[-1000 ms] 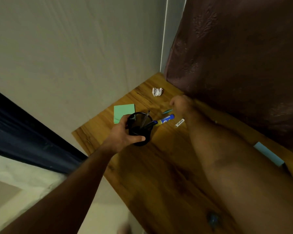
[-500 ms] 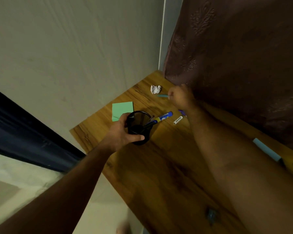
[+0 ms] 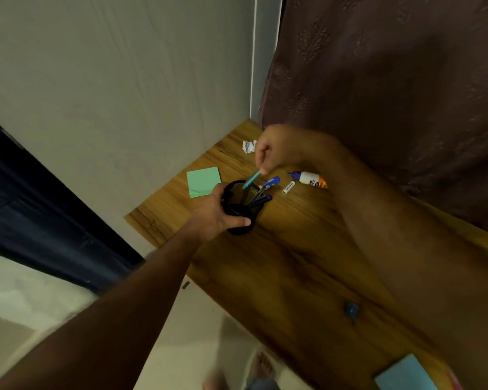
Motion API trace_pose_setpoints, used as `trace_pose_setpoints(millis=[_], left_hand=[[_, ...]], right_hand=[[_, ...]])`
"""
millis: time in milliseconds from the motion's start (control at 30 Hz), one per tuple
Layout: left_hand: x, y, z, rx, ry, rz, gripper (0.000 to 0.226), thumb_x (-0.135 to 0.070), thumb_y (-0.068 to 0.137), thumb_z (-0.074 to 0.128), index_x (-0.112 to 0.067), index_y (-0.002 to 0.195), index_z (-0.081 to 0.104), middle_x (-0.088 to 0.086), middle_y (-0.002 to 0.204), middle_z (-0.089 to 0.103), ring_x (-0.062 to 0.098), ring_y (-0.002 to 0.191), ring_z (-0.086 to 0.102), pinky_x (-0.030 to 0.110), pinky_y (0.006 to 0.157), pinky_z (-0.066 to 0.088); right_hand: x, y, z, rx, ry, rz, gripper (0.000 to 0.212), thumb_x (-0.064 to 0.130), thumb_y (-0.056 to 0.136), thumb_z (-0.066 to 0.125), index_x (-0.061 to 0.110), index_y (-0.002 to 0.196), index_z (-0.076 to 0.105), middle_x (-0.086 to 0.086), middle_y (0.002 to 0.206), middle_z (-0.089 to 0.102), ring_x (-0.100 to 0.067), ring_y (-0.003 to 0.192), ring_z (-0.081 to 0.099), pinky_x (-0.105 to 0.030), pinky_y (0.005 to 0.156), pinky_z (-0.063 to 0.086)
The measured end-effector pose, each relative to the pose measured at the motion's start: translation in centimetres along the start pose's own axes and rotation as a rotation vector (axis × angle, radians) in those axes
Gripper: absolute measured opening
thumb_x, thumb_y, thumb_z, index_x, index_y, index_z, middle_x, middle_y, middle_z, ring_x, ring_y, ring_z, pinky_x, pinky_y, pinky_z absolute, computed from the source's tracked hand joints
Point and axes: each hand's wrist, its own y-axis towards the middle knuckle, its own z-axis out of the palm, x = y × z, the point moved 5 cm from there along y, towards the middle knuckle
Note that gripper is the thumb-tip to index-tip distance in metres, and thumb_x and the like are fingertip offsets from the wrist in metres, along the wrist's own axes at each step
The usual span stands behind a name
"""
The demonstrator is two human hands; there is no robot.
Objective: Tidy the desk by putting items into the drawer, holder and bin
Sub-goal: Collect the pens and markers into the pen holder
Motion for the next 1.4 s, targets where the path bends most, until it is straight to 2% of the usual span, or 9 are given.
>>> trace_pose_setpoints(millis=[100, 233, 467, 600, 767, 1000, 1133, 1267, 1400], left_hand=[[-0.8, -0.7, 0.3, 0.023, 0.011, 0.049, 0.098, -0.031, 0.061, 0.089, -0.027, 0.142, 0.033, -0.007, 0.137, 0.052, 0.014, 0.124, 0.049, 0.036, 0.104, 0.044], [-1.9, -1.7, 0.9, 0.065, 0.006, 0.099, 0.094, -0.024, 0.065, 0.088, -0.025, 0.142, 0.034, -0.015, 0.125, 0.051, 0.003, 0.115, 0.047, 0.025, 0.098, 0.041], [-2.5, -3.1, 4.0, 0.156, -0.050, 0.153, 0.088, -0.019, 0.063, 0.089, -0.023, 0.136, 0.040, -0.009, 0.123, 0.057, 0.012, 0.119, 0.054, 0.025, 0.098, 0.043], [-3.2, -3.5, 6.0, 0.162, -0.019, 0.170, 0.092, -0.022, 0.060, 0.091, -0.021, 0.137, 0.041, -0.003, 0.131, 0.057, 0.016, 0.122, 0.052, 0.034, 0.104, 0.044], [-4.3, -4.0, 8.8, 0.184, 0.047, 0.191, 0.093, -0.024, 0.063, 0.089, -0.020, 0.140, 0.038, -0.002, 0.135, 0.054, 0.017, 0.125, 0.050, 0.024, 0.092, 0.042], [-5.5, -5.2, 12.7, 0.218, 0.077, 0.221, 0.091, -0.030, 0.063, 0.089, -0.020, 0.139, 0.038, -0.003, 0.133, 0.055, 0.015, 0.122, 0.052, 0.032, 0.097, 0.047], [-5.4, -6.1, 14.2, 0.188, 0.121, 0.181, 0.095, -0.033, 0.064, 0.088, -0.023, 0.142, 0.035, -0.002, 0.136, 0.054, 0.020, 0.126, 0.050, 0.041, 0.102, 0.046], [-4.5, -7.3, 15.2, 0.139, 0.059, 0.127, 0.095, -0.030, 0.062, 0.089, -0.021, 0.141, 0.037, -0.003, 0.132, 0.056, 0.018, 0.123, 0.052, 0.034, 0.102, 0.043], [-3.8, -9.3, 16.1, 0.055, 0.026, 0.080, 0.093, -0.029, 0.060, 0.090, -0.021, 0.138, 0.040, -0.004, 0.129, 0.059, 0.015, 0.118, 0.056, 0.036, 0.102, 0.045]], right_hand=[[0.7, -1.2, 1.1, -0.045, -0.007, 0.059, 0.011, 0.002, 0.079, 0.074, 0.005, 0.089, 0.075, 0.007, 0.071, 0.065, -0.002, 0.062, 0.057, -0.011, 0.053, 0.045], [1.2, -2.7, 2.8, -0.086, -0.060, 0.131, 0.016, 0.002, 0.081, 0.063, 0.007, 0.089, 0.076, -0.006, 0.091, 0.075, -0.016, 0.083, 0.068, -0.032, 0.078, 0.055], [0.6, -8.0, 5.3, -0.235, -0.114, 0.319, 0.012, 0.015, 0.075, 0.076, 0.015, 0.087, 0.072, 0.000, 0.093, 0.070, -0.017, 0.088, 0.064, -0.029, 0.070, 0.048], [-0.6, -11.7, 6.0, -0.317, -0.002, 0.380, 0.021, 0.021, 0.076, 0.078, 0.012, 0.095, 0.074, 0.000, 0.099, 0.070, -0.016, 0.093, 0.064, -0.033, 0.078, 0.052], [-3.7, -18.3, 4.7, -0.570, 0.129, 0.489, 0.018, 0.032, 0.080, 0.075, 0.015, 0.086, 0.073, 0.007, 0.084, 0.064, -0.010, 0.082, 0.059, -0.019, 0.060, 0.039], [-9.7, -28.9, 6.6, -0.796, 0.318, 0.726, 0.009, 0.025, 0.084, 0.073, 0.017, 0.081, 0.071, 0.008, 0.068, 0.064, -0.009, 0.063, 0.061, -0.027, 0.065, 0.048], [-11.7, -30.9, 11.1, -0.665, 0.347, 0.813, 0.015, 0.028, 0.084, 0.072, 0.013, 0.086, 0.073, 0.001, 0.082, 0.069, -0.015, 0.075, 0.065, -0.033, 0.070, 0.053], [-10.7, -29.1, 17.8, -0.461, 0.401, 0.813, 0.017, 0.028, 0.087, 0.069, 0.012, 0.089, 0.066, -0.005, 0.088, 0.067, -0.022, 0.083, 0.065, -0.036, 0.072, 0.053], [-9.6, -27.0, 22.9, -0.286, 0.296, 0.854, 0.042, 0.052, 0.084, 0.066, 0.015, 0.103, 0.060, -0.004, 0.097, 0.062, -0.024, 0.092, 0.061, -0.031, 0.065, 0.043]])
